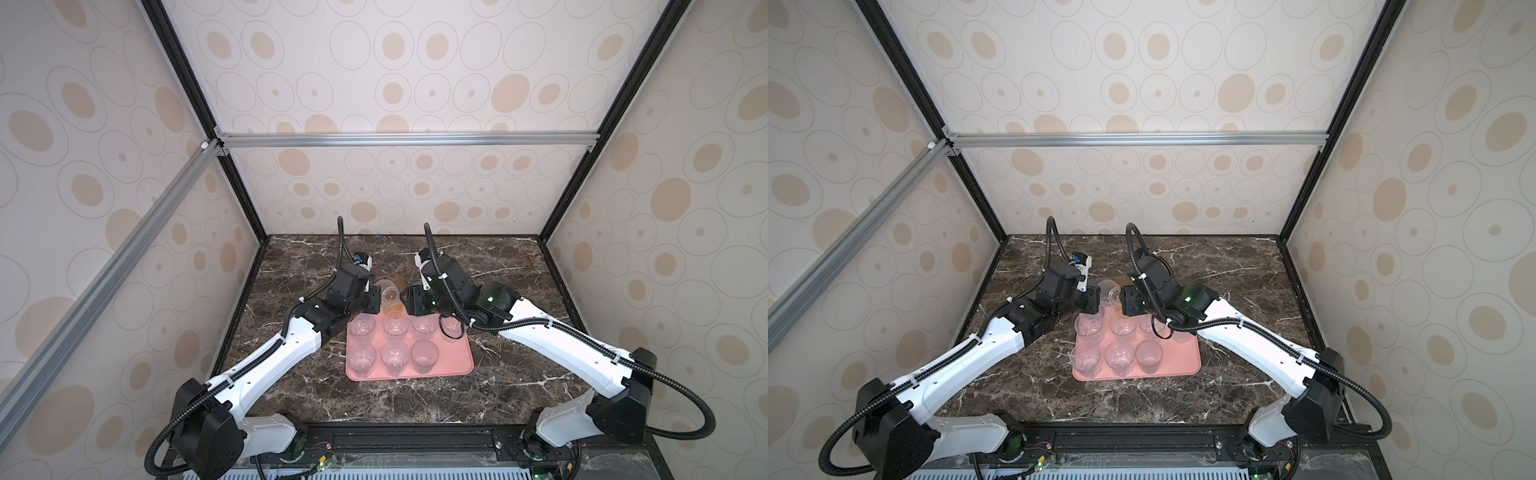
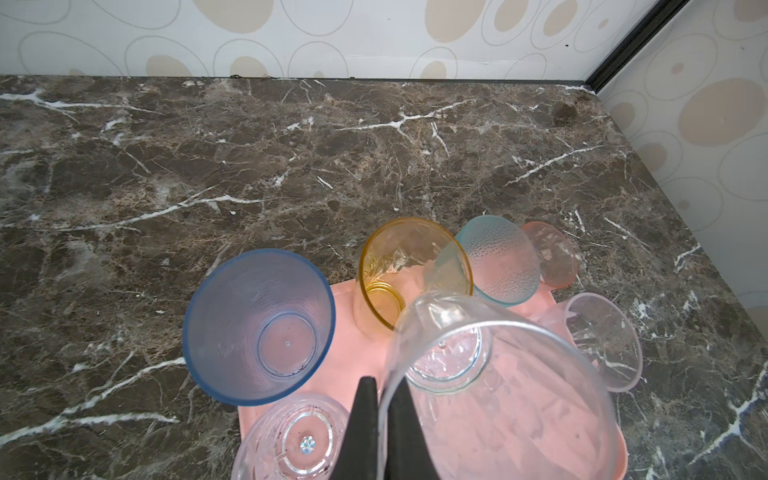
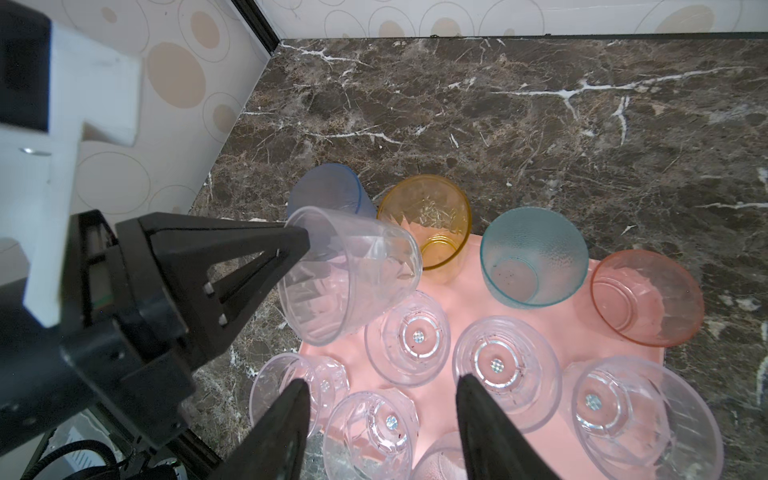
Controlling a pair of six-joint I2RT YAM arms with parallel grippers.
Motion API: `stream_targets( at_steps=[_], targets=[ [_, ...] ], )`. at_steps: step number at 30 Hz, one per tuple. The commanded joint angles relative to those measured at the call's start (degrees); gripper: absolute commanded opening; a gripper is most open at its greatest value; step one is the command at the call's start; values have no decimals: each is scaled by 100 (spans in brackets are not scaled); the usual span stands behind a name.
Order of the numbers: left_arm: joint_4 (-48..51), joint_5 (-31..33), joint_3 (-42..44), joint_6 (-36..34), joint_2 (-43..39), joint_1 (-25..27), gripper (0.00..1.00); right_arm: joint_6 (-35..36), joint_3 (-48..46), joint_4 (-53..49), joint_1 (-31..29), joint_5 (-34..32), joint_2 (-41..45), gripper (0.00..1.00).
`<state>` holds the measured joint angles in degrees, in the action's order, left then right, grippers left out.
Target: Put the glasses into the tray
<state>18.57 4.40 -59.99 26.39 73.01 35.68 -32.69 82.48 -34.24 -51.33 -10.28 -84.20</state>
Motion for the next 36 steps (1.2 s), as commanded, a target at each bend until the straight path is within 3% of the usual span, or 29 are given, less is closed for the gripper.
stream_targets(
  at_steps=[1,10,20,27,36],
  targets=[
    [-103,113,-325,251,53,182,5,42,84,-31,-38,-242,-192,59],
    [-185,148,-417,439,132,554,5,158,433,-158,-35,-870,-770,56],
    [-209,61,-710,540,248,748,7,226,588,-441,-35,-1467,-1115,35],
    [-348,-18,-962,567,367,964,17,108,552,-518,6,-1506,-1108,16],
    [-437,236,-901,365,185,1015,37,5,121,-171,150,-1318,-649,9]
  ],
)
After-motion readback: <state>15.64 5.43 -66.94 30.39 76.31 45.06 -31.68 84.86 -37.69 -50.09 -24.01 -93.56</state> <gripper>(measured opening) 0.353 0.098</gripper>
